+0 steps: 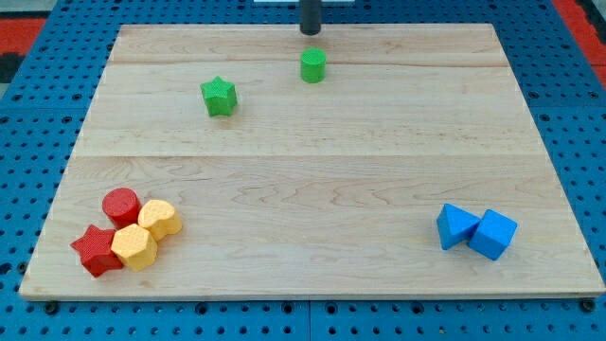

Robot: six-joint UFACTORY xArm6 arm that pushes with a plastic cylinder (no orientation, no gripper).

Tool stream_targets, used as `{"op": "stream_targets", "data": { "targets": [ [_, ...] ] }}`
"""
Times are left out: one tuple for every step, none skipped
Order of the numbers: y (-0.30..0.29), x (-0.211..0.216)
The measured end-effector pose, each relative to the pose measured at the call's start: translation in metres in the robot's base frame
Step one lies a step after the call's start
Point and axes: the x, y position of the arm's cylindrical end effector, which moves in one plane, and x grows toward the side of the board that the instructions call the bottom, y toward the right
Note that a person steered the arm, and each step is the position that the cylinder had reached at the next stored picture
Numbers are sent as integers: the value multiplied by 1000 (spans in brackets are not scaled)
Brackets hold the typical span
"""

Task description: Push green circle into green star

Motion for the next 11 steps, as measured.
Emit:
{"op": "stream_targets", "data": {
  "targets": [
    [15, 15],
    [25, 90],
    [24, 91],
    [17, 96],
    [-17, 120],
    [-54, 145],
    [-81, 164],
    [-98, 176],
    [-66, 189],
    [-24, 163],
    [-31, 104]
  ]
}}
